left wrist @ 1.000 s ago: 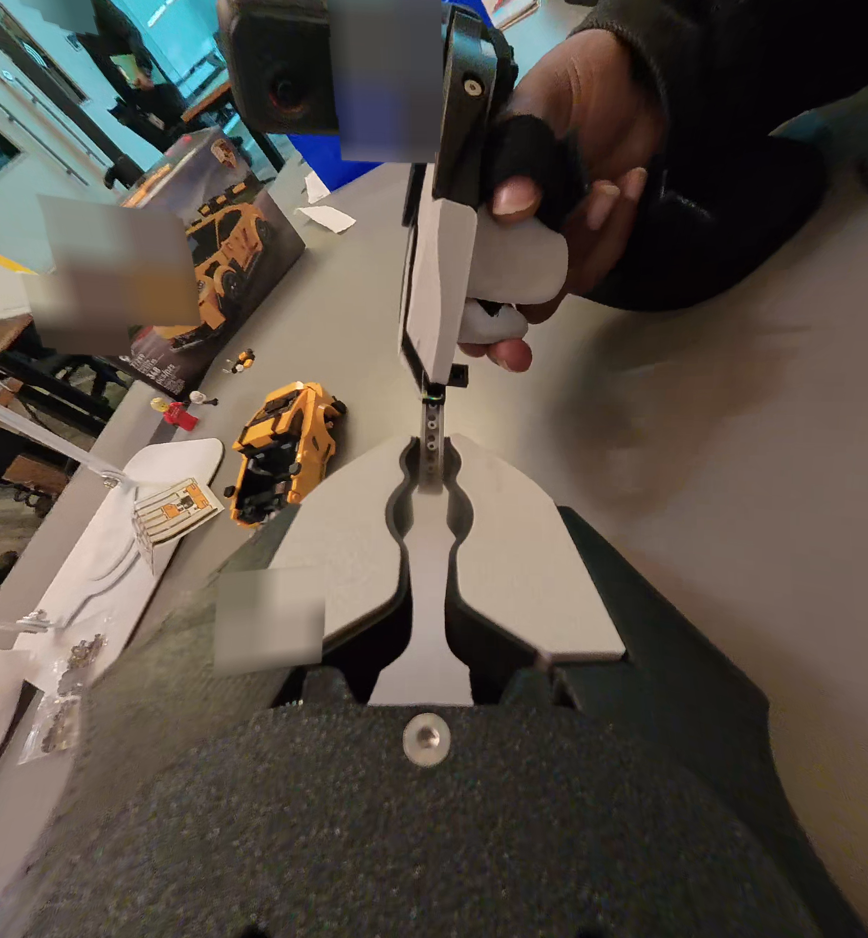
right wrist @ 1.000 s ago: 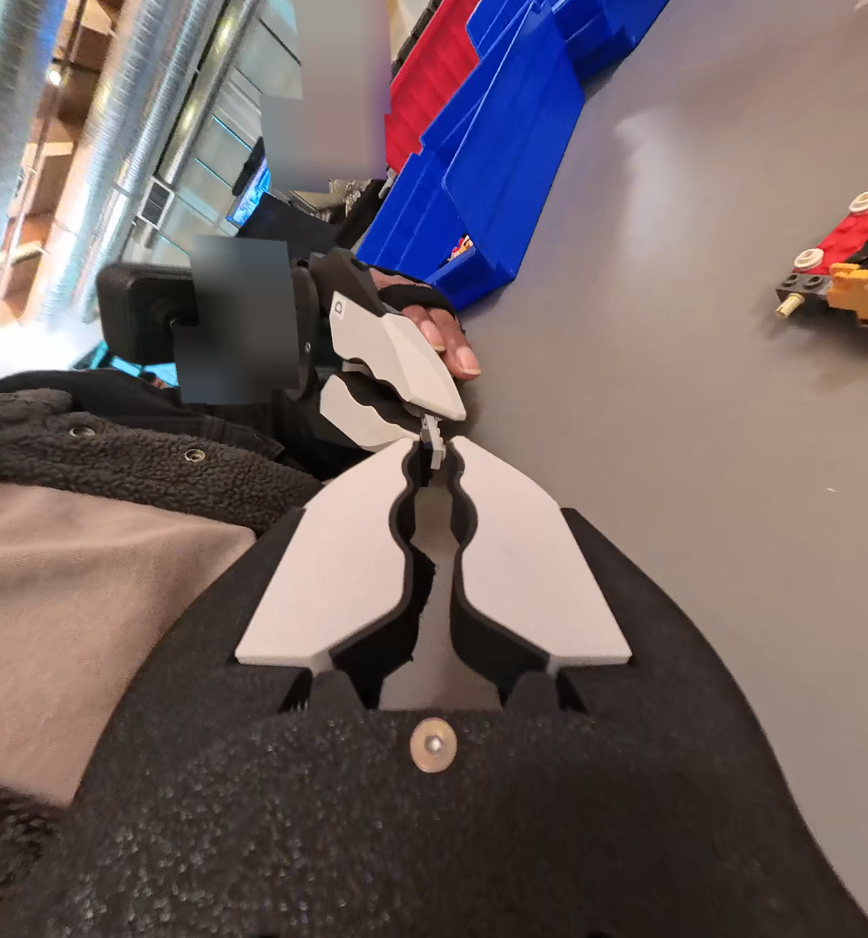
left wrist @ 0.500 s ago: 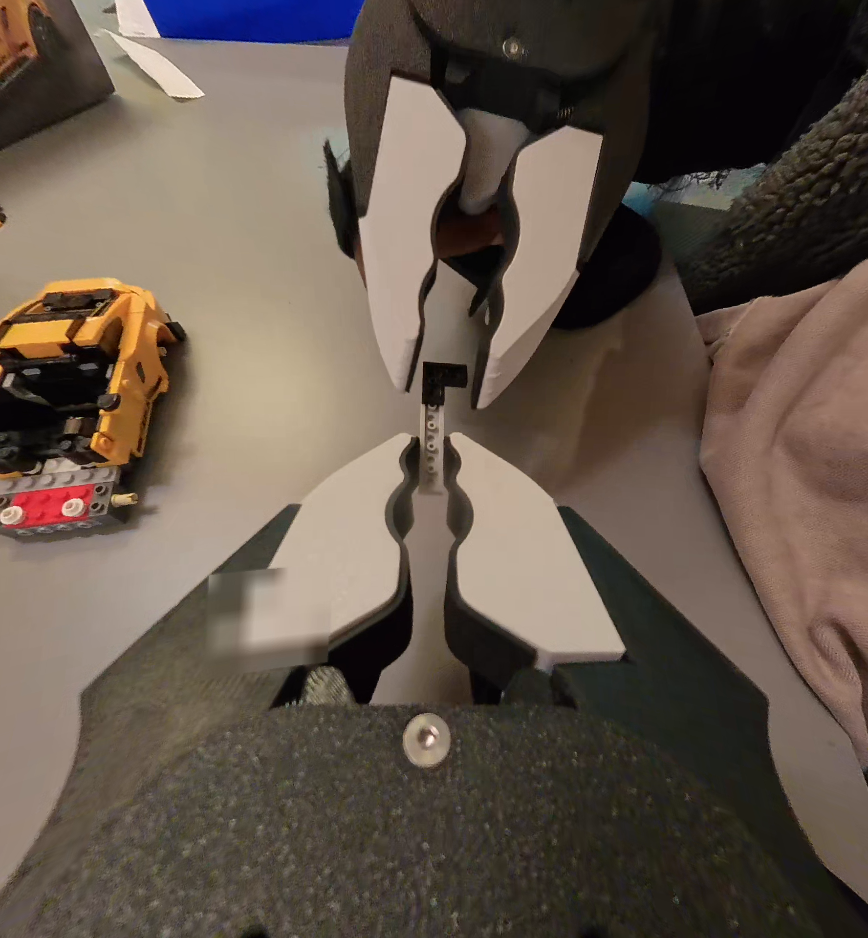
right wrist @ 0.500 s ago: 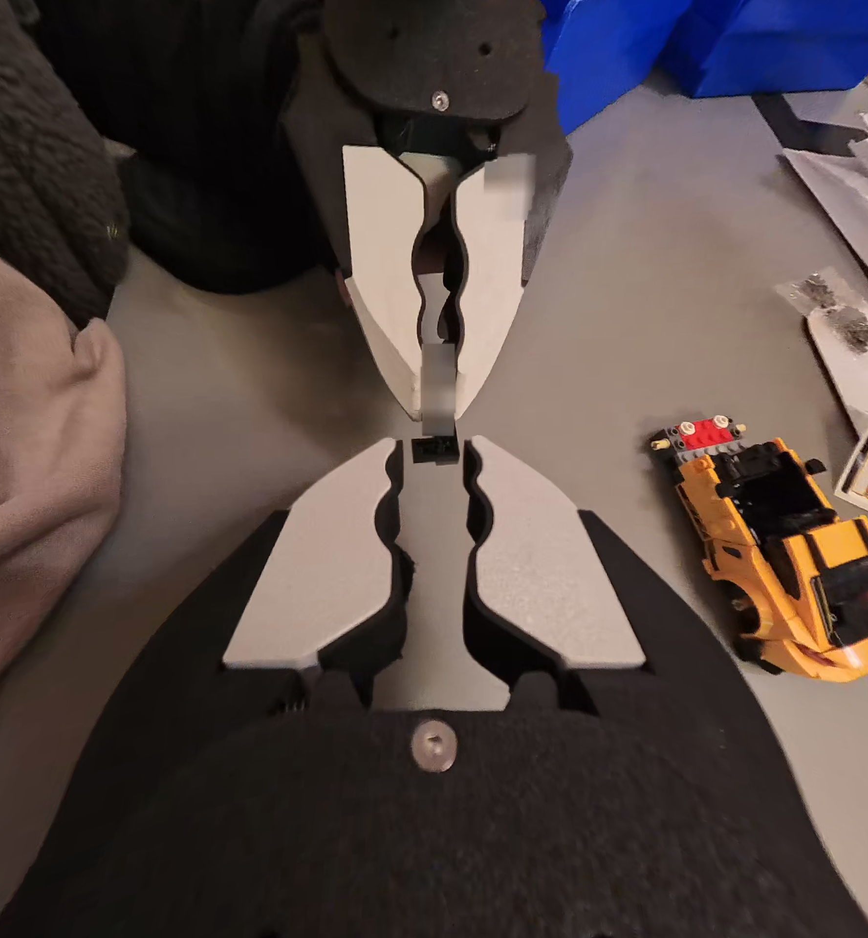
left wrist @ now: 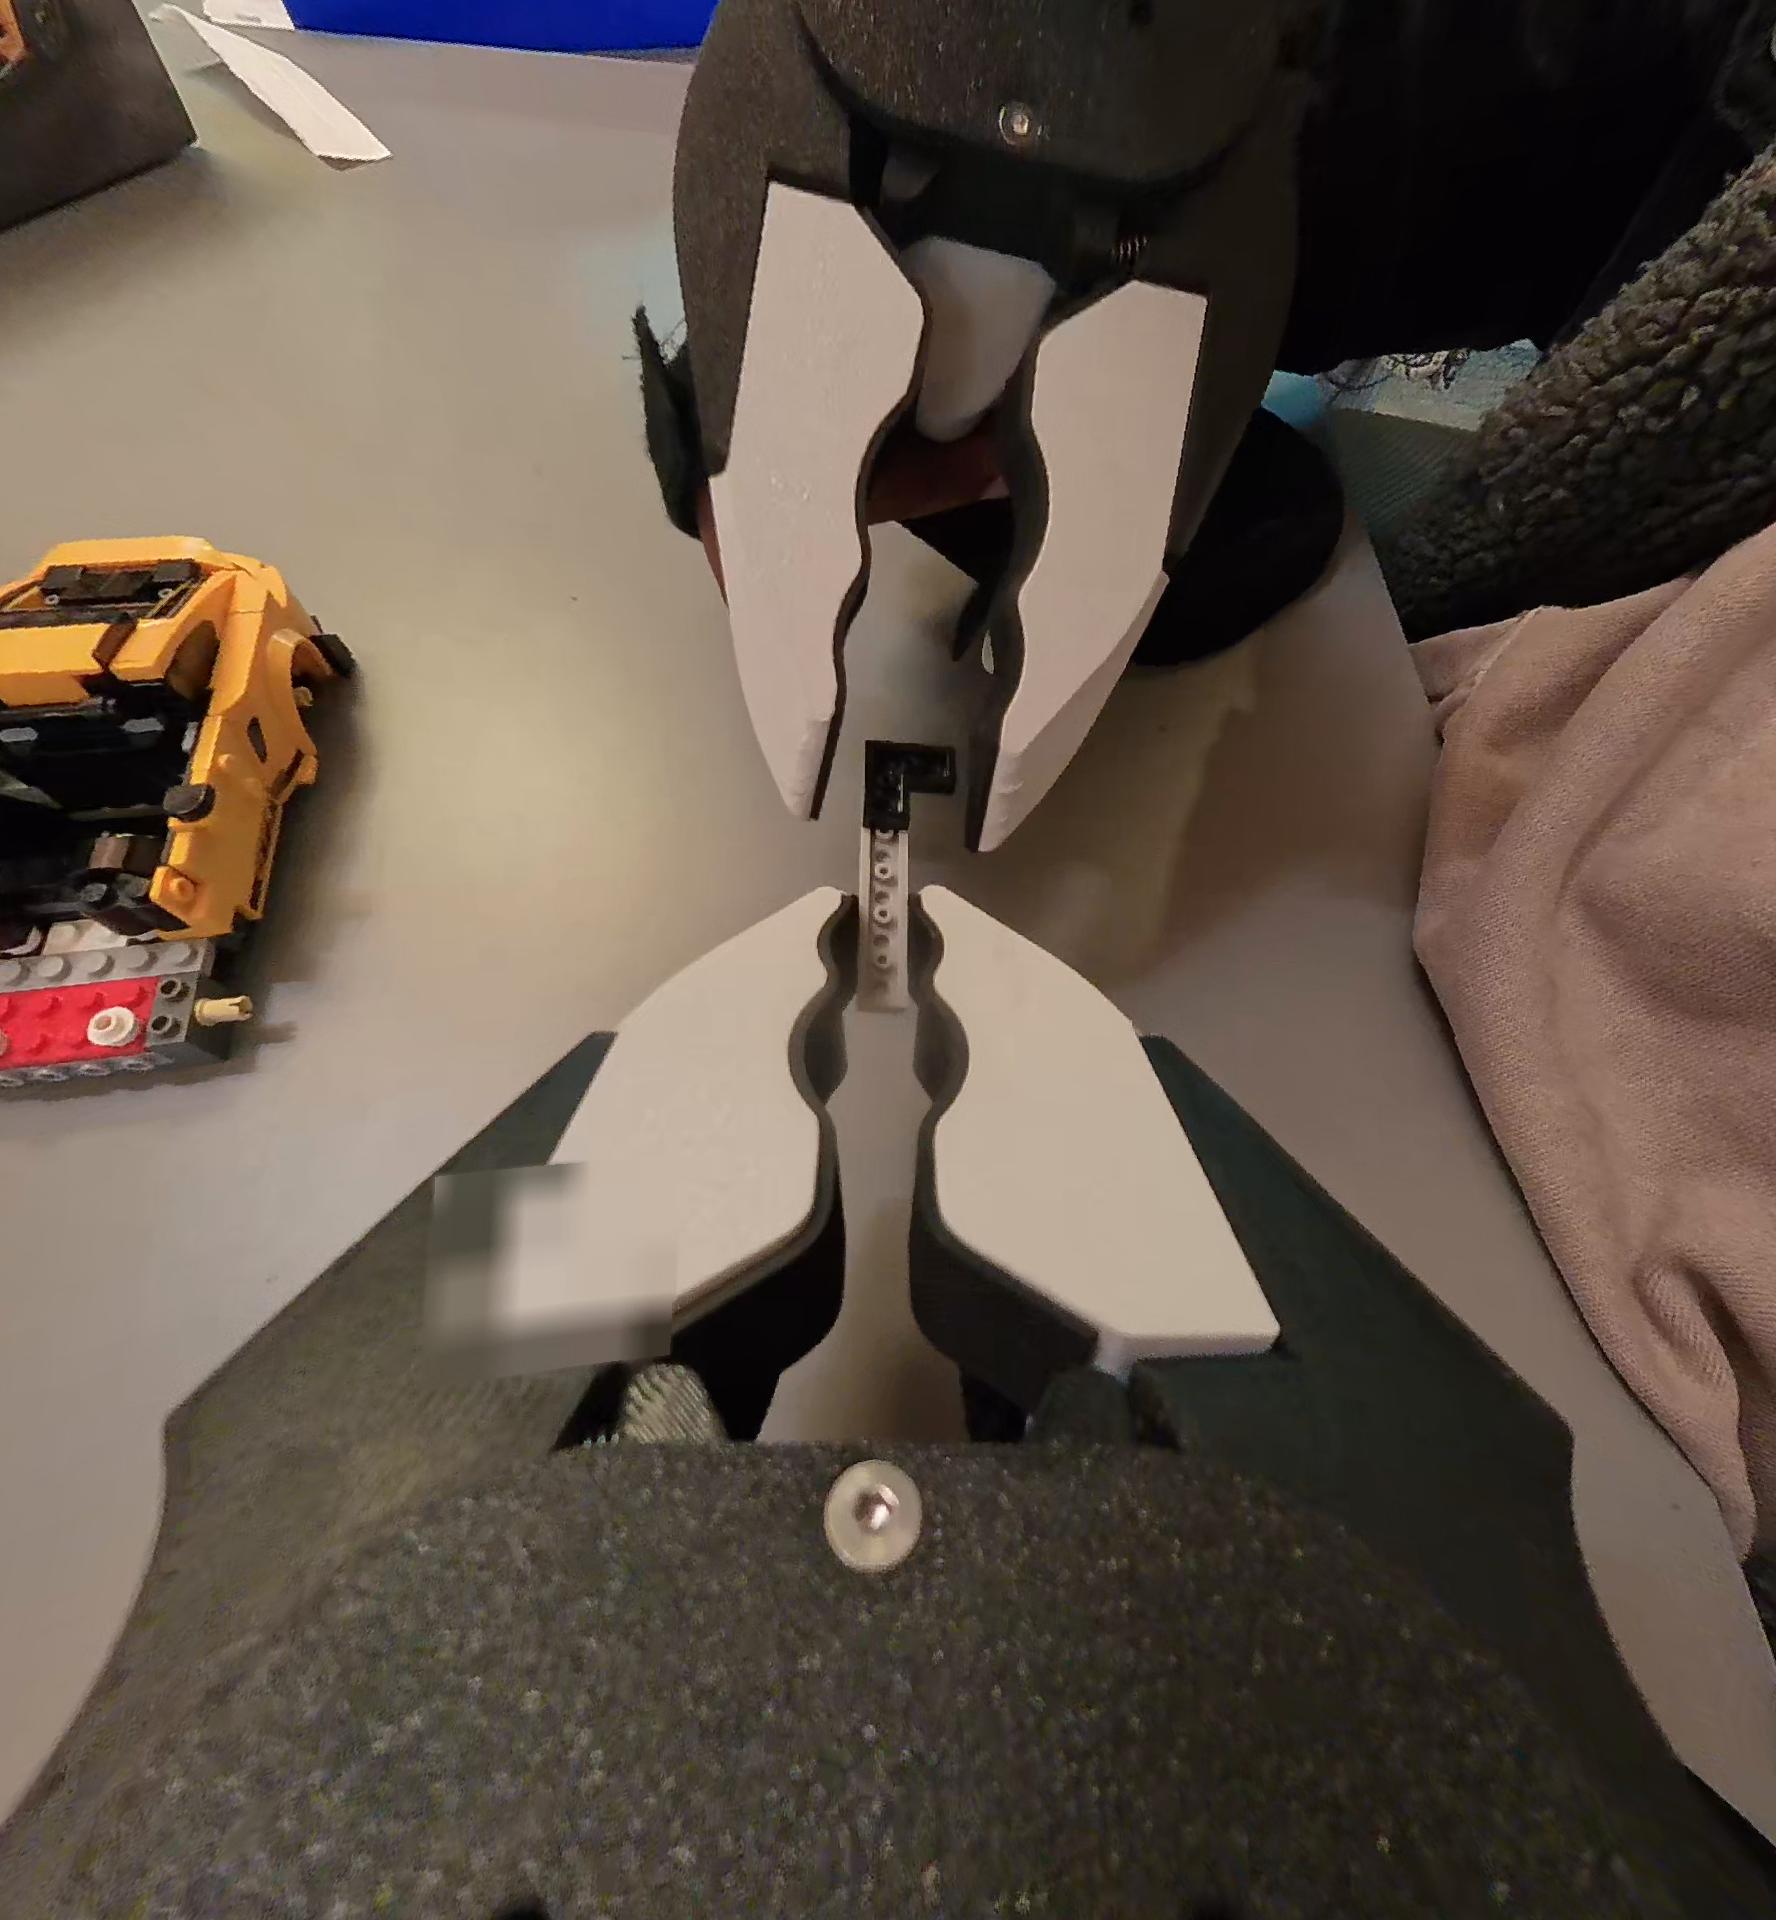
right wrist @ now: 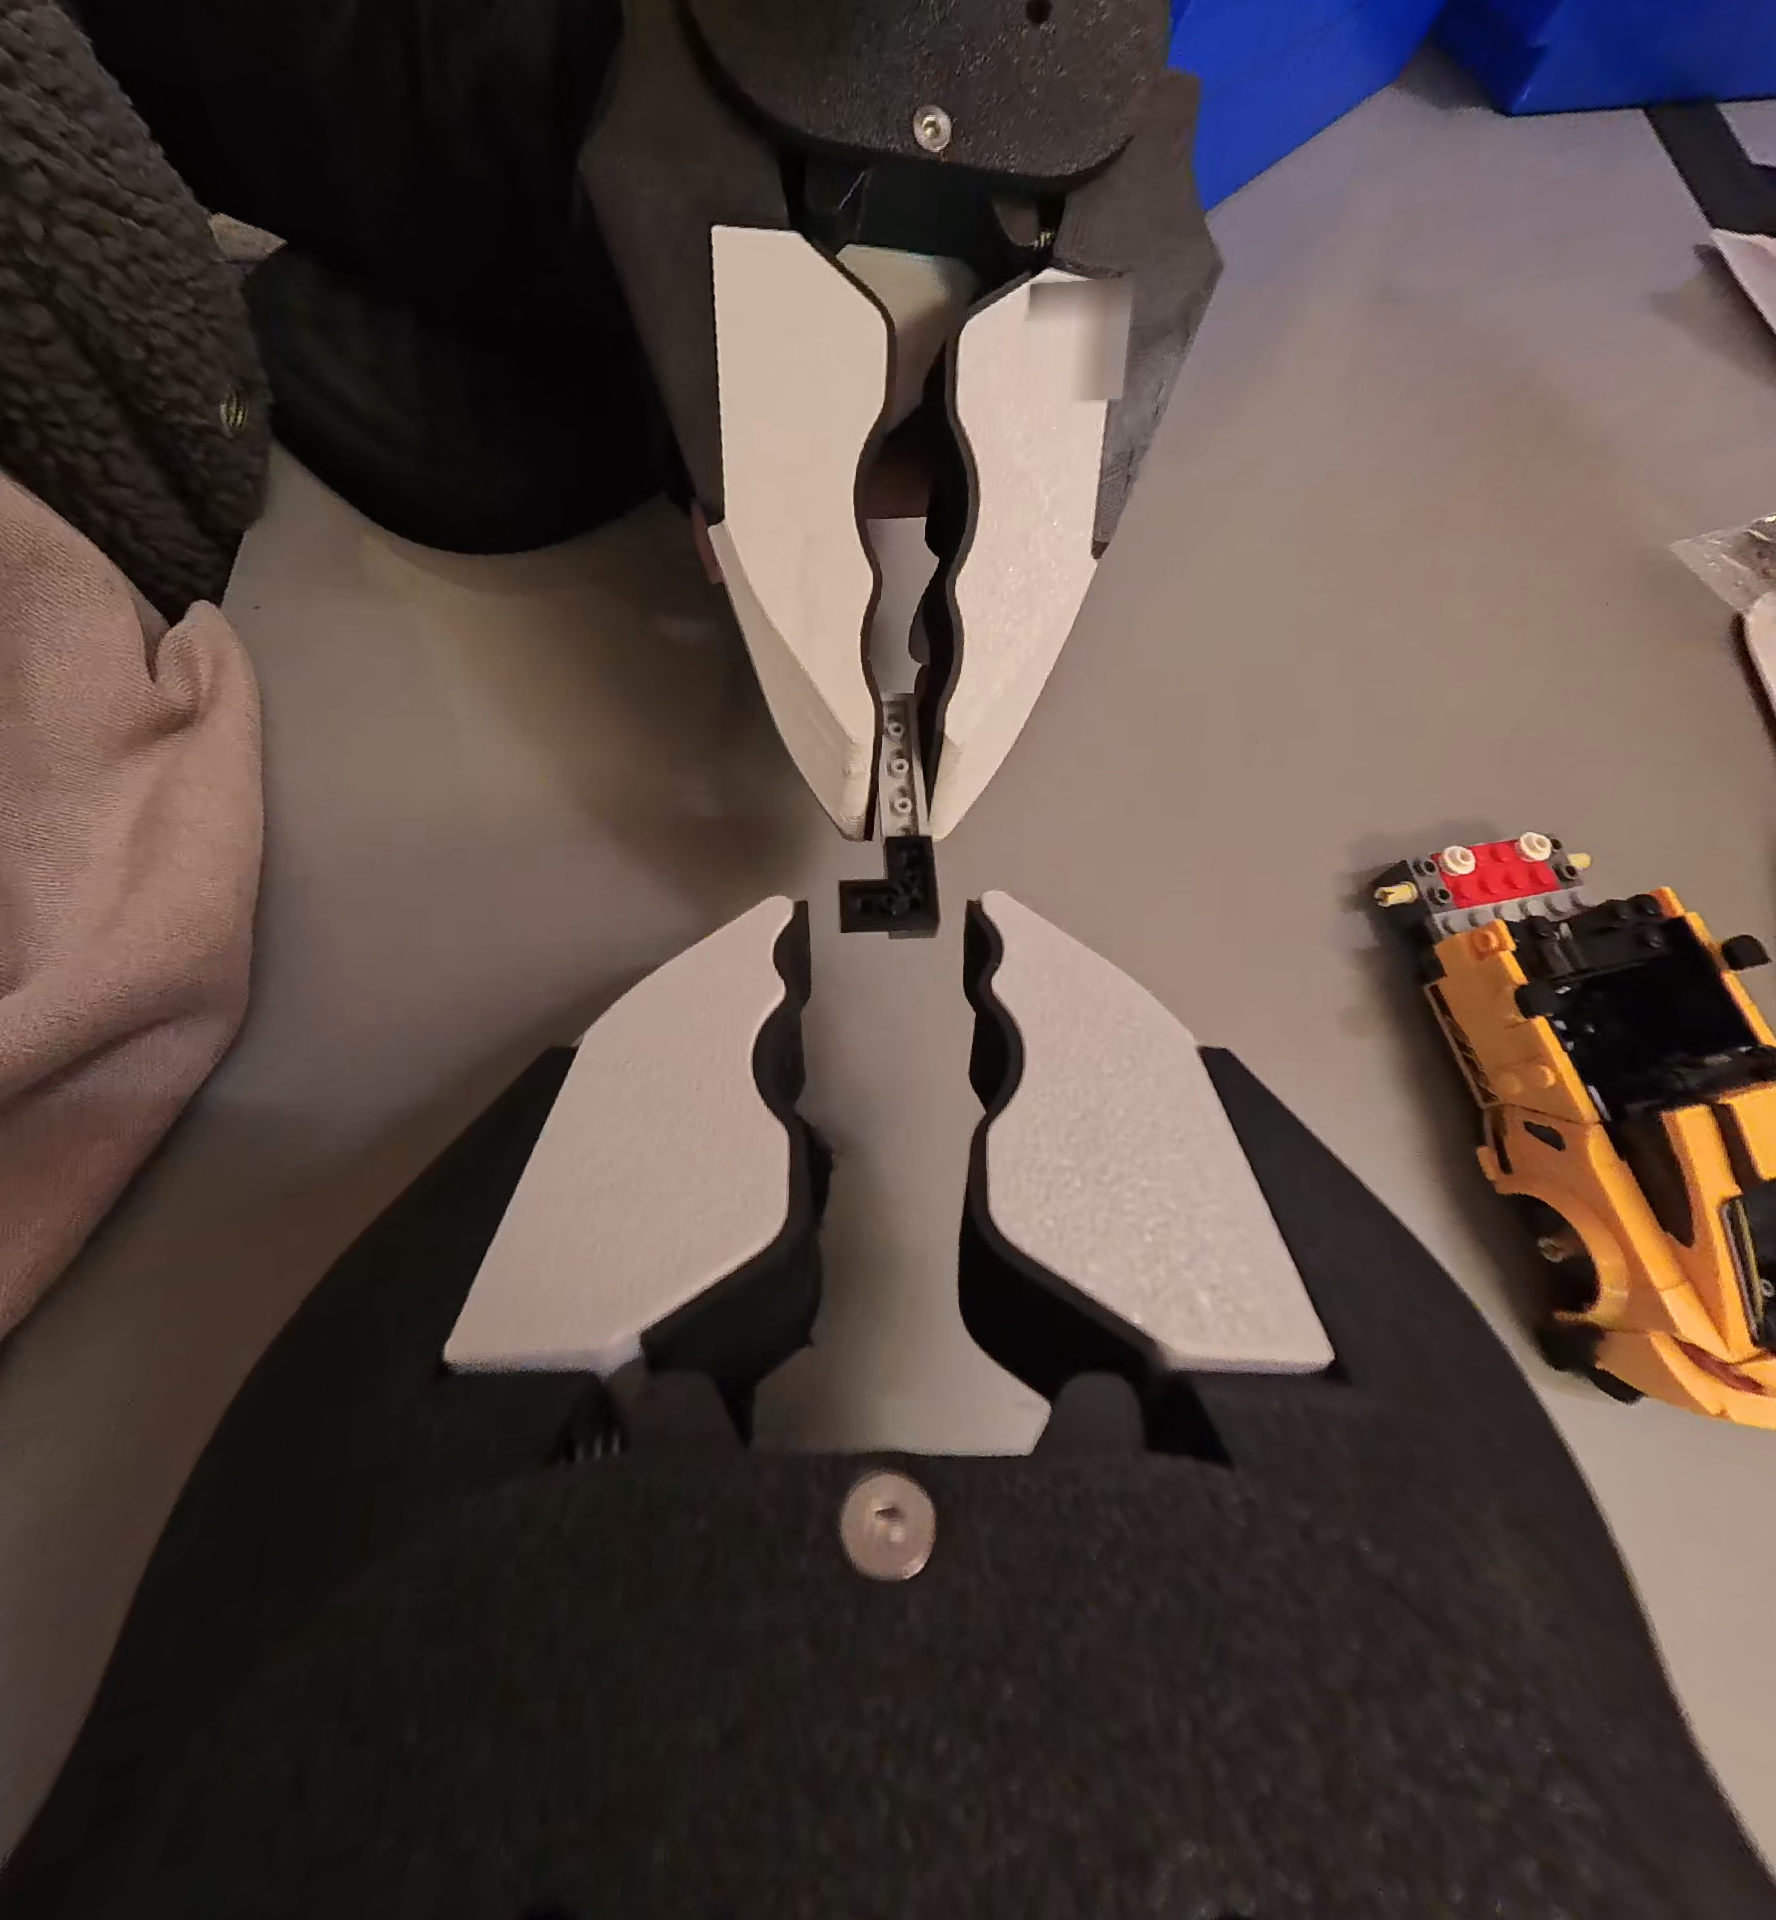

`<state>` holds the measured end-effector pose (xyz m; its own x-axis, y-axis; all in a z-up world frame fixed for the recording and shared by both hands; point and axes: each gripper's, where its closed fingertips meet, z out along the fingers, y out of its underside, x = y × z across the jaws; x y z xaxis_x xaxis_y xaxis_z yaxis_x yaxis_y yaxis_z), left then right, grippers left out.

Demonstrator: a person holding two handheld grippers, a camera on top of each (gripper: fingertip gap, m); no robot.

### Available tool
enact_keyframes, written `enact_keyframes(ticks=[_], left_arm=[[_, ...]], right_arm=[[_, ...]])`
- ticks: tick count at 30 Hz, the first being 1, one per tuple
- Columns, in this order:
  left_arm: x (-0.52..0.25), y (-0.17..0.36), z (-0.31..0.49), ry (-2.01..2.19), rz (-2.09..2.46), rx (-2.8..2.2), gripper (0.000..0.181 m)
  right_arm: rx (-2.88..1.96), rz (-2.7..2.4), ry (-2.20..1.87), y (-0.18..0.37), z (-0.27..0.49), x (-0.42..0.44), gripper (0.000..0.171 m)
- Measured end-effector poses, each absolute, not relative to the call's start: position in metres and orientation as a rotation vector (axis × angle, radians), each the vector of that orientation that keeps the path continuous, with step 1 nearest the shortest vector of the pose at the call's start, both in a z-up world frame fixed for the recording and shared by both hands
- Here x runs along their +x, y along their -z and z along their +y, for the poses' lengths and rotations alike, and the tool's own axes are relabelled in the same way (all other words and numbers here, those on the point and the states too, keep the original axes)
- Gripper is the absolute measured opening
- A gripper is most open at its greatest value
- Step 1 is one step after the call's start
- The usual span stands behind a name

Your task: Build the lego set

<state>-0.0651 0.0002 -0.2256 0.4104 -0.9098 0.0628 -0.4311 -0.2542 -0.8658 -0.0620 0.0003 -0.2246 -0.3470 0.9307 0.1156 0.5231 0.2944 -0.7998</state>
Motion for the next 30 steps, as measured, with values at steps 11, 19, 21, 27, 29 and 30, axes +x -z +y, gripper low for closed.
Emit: enact_keyframes(ticks=[11,19,21,27,29,30], left_arm=[[-0.068,0.237,0.001,0.707,1.174,-1.898,0.008],[-0.079,0.265,0.011,0.457,1.268,-1.954,0.014],[-0.081,0.272,0.011,0.430,1.292,-1.977,0.011],[-0.084,0.274,0.013,0.393,1.286,-1.994,0.008],[-0.084,0.272,0.014,0.398,1.275,-1.987,0.008],[-0.084,0.271,0.015,0.405,1.267,-1.984,0.010]], right_arm=[[-1.294,-2.015,-0.892,0.230,0.001,-0.063,0.016],[-1.388,-2.101,-0.820,0.260,0.013,-0.061,0.016],[-1.385,-2.120,-0.791,0.264,0.013,-0.062,0.016],[-1.415,-2.097,-0.795,0.265,0.017,-0.063,0.022],[-1.426,-2.038,-0.826,0.257,0.023,-0.064,0.024],[-1.434,-1.992,-0.843,0.251,0.028,-0.065,0.025]])
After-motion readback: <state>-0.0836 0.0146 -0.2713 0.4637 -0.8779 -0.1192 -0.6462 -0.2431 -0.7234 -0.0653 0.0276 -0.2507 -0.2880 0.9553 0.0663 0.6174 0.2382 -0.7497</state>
